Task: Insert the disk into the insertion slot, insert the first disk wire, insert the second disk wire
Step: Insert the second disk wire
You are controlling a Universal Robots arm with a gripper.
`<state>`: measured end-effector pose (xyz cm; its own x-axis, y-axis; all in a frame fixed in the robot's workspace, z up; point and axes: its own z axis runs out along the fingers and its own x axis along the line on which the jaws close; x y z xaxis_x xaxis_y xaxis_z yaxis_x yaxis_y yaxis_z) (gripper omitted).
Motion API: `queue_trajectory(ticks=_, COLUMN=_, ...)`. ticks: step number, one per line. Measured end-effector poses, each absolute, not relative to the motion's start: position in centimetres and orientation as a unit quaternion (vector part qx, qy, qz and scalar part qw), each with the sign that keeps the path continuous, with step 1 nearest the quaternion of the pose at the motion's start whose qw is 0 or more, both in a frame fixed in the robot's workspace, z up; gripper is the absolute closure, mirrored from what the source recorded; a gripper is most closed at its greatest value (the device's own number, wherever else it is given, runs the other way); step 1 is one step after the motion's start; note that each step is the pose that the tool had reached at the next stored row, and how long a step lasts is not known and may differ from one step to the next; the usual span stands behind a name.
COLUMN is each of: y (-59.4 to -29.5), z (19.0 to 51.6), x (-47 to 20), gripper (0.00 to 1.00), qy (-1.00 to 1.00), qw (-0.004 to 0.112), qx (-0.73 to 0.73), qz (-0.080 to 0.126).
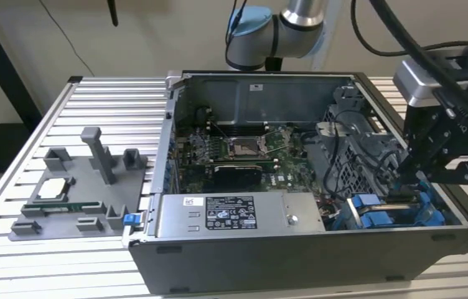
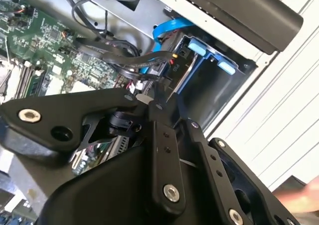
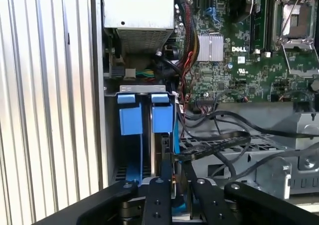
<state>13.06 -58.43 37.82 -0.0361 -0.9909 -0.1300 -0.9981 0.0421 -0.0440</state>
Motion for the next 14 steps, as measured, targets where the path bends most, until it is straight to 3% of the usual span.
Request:
queue_trajectory(ticks=6, y=-58.4, z=39.7, x=13.1, gripper=0.0, qy=0.719, qw=0.062, qx=-0.691, qz=0.029)
queue_trajectory(ticks=14, y=-58.4, z=39.8, x=13.1, gripper=0.0, qy=0.719, qw=0.062, qx=-0.691, qz=0.029)
